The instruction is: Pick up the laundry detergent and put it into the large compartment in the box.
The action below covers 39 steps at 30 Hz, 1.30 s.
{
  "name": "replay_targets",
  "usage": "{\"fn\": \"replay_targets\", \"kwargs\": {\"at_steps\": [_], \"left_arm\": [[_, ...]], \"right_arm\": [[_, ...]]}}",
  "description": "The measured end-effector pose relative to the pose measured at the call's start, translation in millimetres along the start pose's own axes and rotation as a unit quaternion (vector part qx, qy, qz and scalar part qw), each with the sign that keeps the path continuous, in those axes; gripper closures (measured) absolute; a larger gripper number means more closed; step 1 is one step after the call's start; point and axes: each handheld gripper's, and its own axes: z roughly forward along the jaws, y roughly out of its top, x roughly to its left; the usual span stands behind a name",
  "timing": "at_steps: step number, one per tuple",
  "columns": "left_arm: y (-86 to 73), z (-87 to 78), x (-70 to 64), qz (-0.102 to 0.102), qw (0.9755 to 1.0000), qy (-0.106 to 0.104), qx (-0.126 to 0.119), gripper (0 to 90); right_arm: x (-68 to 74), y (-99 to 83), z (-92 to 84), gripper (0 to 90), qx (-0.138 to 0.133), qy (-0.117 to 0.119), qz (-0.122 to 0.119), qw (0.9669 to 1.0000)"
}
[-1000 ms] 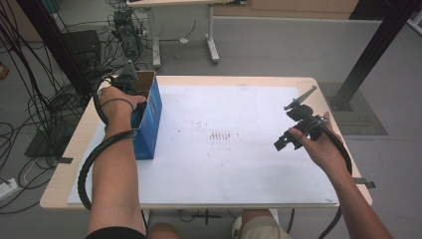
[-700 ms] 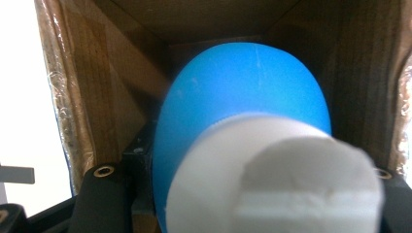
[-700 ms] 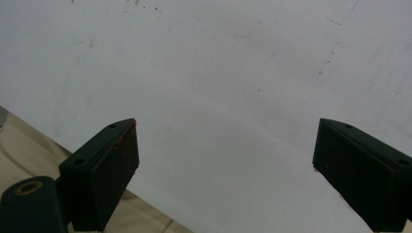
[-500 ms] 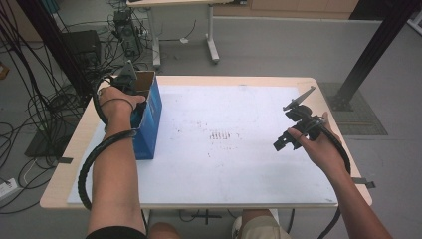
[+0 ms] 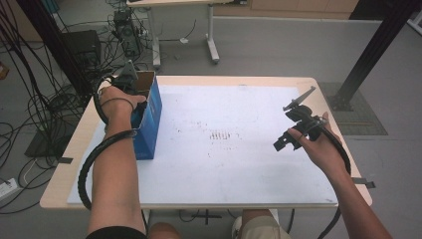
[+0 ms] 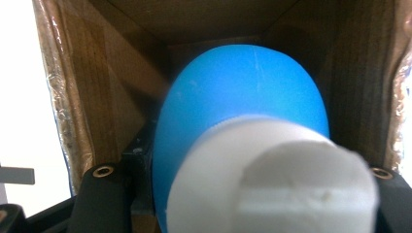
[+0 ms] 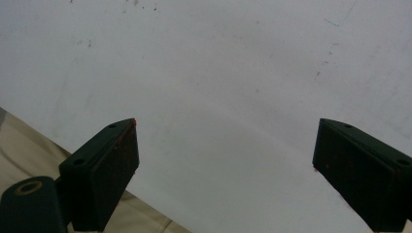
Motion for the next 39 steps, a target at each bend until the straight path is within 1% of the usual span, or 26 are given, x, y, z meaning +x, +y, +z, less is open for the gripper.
{"fn": "replay_targets", "kwargs": {"at_steps": [18,28,31,34,36,39], "left_arm": [[-0.2,-1.5,0.4,0.003,1.0000,-0.001,-0.002,36.1],[-1.9,-13.0,-2.4,0.009,0.9999,0.005,-0.009,32.9],[-4.1,-18.7,-3.1,0.007,0.9998,0.005,-0.015,31.9],[-6.3,-25.8,-5.6,0.012,0.9996,0.009,-0.023,31.5],[-6.3,-30.6,-5.4,0.013,0.9996,0.007,-0.022,31.4],[-8.4,-38.2,-6.4,0.017,0.9994,0.010,-0.027,30.8]], "right_arm": [[3.1,0.8,-1.4,9.4,-0.003,-0.001,-0.006,1.0000],[4.9,0.0,-3.0,9.4,-0.006,-0.001,-0.009,0.9999],[5.8,0.1,-3.9,9.4,-0.007,-0.001,-0.009,0.9999],[7.3,0.6,-4.9,9.4,-0.008,-0.001,-0.011,0.9999],[8.6,0.7,-5.3,9.5,-0.009,-0.002,-0.013,0.9999],[10.7,1.1,-5.9,9.5,-0.011,-0.001,-0.015,0.9998]]}}
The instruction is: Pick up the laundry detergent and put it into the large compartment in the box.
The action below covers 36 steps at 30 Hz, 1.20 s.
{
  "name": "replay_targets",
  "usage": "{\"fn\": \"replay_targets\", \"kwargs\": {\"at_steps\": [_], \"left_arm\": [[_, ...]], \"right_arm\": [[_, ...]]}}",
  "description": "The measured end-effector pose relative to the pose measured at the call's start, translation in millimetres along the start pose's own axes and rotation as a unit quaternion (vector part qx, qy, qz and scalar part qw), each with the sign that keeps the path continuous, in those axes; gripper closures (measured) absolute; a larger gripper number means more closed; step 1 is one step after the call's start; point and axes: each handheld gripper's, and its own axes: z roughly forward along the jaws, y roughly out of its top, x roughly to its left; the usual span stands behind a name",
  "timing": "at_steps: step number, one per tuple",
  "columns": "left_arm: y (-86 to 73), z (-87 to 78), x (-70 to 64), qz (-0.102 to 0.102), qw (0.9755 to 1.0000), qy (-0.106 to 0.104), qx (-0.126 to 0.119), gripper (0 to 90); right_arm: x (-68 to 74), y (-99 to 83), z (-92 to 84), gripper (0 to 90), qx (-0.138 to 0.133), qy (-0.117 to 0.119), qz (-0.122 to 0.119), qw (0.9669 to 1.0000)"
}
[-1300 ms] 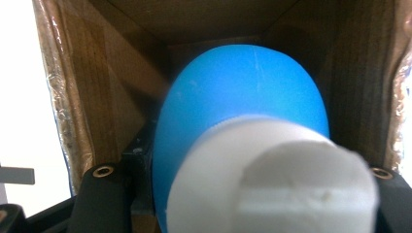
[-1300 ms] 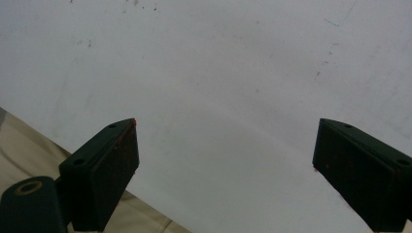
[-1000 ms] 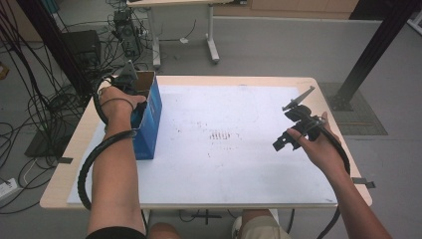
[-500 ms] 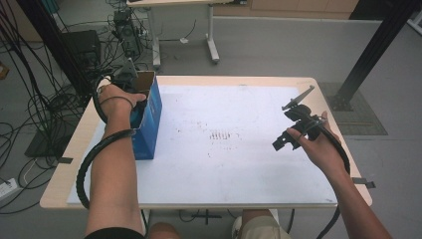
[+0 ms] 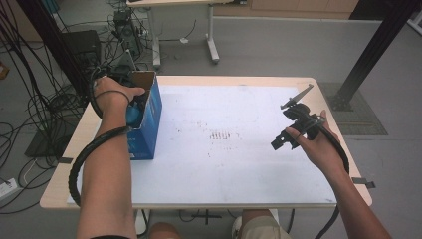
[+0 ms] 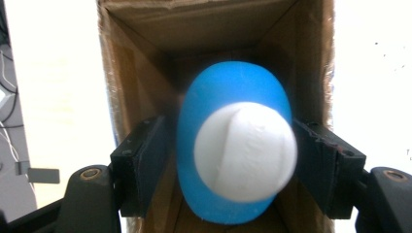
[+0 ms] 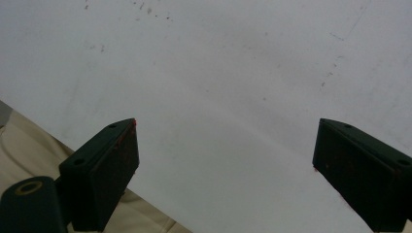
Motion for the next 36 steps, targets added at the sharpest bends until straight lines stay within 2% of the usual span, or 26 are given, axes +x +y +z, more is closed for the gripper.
{"fn": "replay_targets", "kwargs": {"at_steps": [7,12,17,22,24,28,31,33,34,36], "left_arm": [[-5.7,-19.9,-0.1,0.011,0.9999,-0.003,-0.010,26.2],[-7.0,-37.4,0.9,0.030,0.9994,-0.008,-0.015,20.7],[-4.9,-52.3,-6.8,0.069,0.9973,-0.019,-0.017,14.8],[-2.3,-61.0,-22.9,0.120,0.9923,-0.019,-0.023,12.3],[-1.6,-63.5,-29.9,0.140,0.9896,-0.021,-0.026,12.1],[-1.4,-67.2,-47.0,0.186,0.9818,-0.023,-0.032,11.3],[-0.4,-69.7,-64.0,0.226,0.9735,-0.017,-0.029,10.4],[1.2,-71.4,-72.9,0.245,0.9692,-0.015,-0.025,9.9],[1.3,-72.9,-79.5,0.263,0.9644,-0.012,-0.025,9.9],[2.6,-74.3,-90.4,0.290,0.9568,-0.012,-0.021,10.0]], "right_arm": [[-1.2,1.4,-1.3,9.4,0.000,0.001,0.004,1.0000],[-2.9,3.5,-4.3,9.4,-0.002,-0.001,0.012,0.9999],[-2.9,9.9,-6.6,9.3,-0.003,-0.002,0.015,0.9999],[-6.3,18.2,-9.3,9.3,-0.005,-0.005,0.019,0.9998],[-7.9,20.2,-10.4,9.2,-0.004,-0.006,0.023,0.9997],[-13.5,24.0,-11.2,9.2,-0.001,-0.011,0.028,0.9996],[-17.5,26.2,-12.1,9.2,0.002,-0.012,0.032,0.9994],[-19.2,27.3,-13.2,9.2,0.002,-0.014,0.036,0.9993],[-20.2,27.8,-13.9,9.2,0.002,-0.014,0.035,0.9993],[-22.3,28.4,-16.3,9.0,0.000,-0.015,0.039,0.9991]]}}
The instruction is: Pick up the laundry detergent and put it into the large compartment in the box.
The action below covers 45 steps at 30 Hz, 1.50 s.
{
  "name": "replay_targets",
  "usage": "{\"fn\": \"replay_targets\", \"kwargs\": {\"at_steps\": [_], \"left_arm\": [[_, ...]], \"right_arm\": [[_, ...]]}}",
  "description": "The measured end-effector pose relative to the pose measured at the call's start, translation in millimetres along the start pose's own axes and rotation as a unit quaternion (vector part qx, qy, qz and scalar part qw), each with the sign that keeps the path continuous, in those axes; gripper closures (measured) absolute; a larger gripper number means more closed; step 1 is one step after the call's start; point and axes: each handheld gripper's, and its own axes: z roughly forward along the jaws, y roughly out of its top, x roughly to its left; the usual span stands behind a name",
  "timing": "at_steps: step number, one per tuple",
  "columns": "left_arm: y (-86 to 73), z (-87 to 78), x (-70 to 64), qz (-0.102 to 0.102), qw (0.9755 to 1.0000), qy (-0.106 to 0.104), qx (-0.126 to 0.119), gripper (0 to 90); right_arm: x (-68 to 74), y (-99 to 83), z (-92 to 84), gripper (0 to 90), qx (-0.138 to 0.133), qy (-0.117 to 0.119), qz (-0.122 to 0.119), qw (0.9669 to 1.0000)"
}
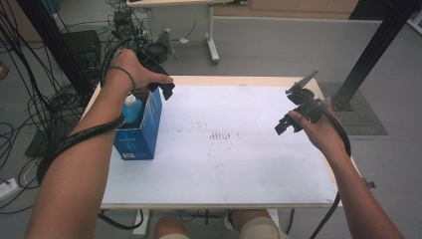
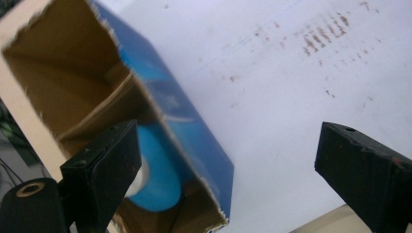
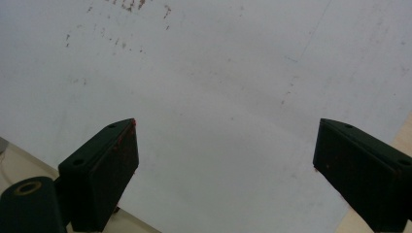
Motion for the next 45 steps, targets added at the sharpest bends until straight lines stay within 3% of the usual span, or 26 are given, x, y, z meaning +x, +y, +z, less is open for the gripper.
{"fn": "replay_targets", "kwargs": {"at_steps": [4,9,19,26,45], "left_arm": [[12.4,-0.8,-15.7,0.053,0.9986,-0.008,0.003,10.0],[24.6,-0.2,-35.3,0.113,0.9935,-0.008,0.007,10.0],[40.2,6.5,-54.7,0.177,0.9839,-0.012,0.020,10.3],[41.1,8.0,-57.3,0.189,0.9817,-0.011,0.019,10.4],[42.4,4.5,-61.1,0.197,0.9803,-0.016,0.005,10.5]], "right_arm": [[-3.3,0.2,-2.9,8.7,-0.005,0.000,0.006,1.0000],[-4.1,2.8,-4.7,8.7,-0.008,-0.001,0.008,0.9999],[-3.0,15.0,1.5,8.7,0.002,0.000,0.004,1.0000],[-0.4,22.3,5.3,8.7,0.006,0.000,-0.001,1.0000],[2.1,21.7,2.0,8.7,0.006,-0.004,0.000,1.0000]]}}
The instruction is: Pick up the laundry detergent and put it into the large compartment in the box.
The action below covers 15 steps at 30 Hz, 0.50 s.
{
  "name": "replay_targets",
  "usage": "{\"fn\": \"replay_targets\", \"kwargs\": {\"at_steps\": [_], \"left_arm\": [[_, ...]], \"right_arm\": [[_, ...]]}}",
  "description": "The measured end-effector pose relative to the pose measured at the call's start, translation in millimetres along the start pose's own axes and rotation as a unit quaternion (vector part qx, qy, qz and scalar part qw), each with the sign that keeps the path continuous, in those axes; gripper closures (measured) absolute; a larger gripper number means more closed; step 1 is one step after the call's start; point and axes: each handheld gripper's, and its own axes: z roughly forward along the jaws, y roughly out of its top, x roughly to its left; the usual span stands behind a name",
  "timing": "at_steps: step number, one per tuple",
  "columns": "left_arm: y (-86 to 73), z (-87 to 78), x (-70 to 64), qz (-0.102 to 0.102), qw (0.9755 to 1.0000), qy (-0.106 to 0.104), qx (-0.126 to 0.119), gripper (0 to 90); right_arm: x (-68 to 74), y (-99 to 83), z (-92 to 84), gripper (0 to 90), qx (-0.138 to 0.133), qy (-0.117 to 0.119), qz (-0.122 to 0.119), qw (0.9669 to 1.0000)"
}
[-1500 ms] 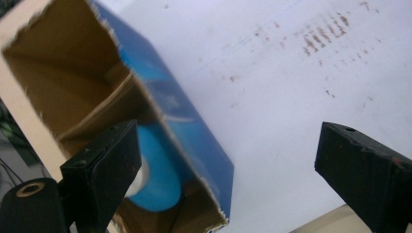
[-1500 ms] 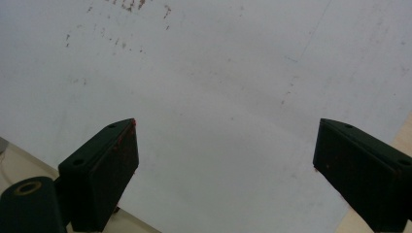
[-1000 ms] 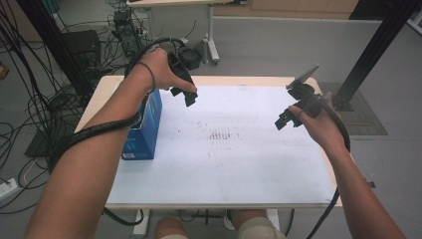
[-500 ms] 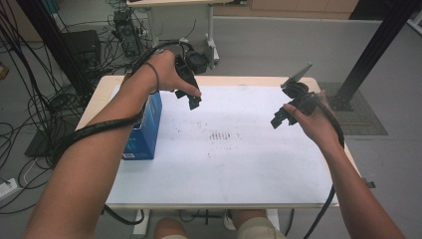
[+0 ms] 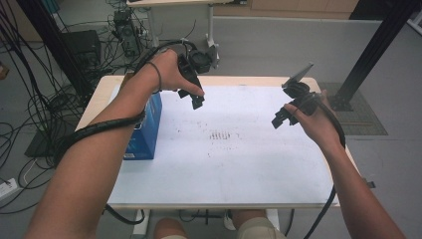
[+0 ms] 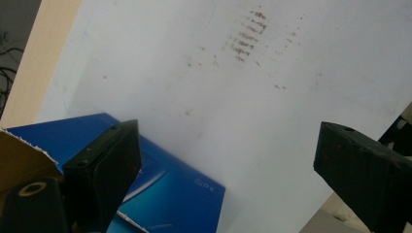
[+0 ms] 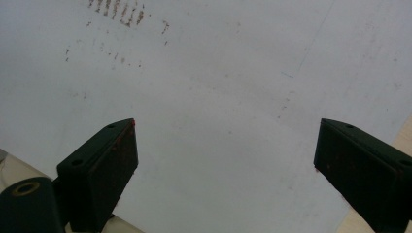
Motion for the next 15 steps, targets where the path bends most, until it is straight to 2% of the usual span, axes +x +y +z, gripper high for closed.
{"fn": "replay_targets", "kwargs": {"at_steps": [15], "left_arm": [[1.2,0.4,1.7,-0.002,1.0000,-0.003,0.000,10.4]], "right_arm": [[1.0,-0.1,0.8,8.7,0.000,-0.003,-0.001,1.0000]]}}
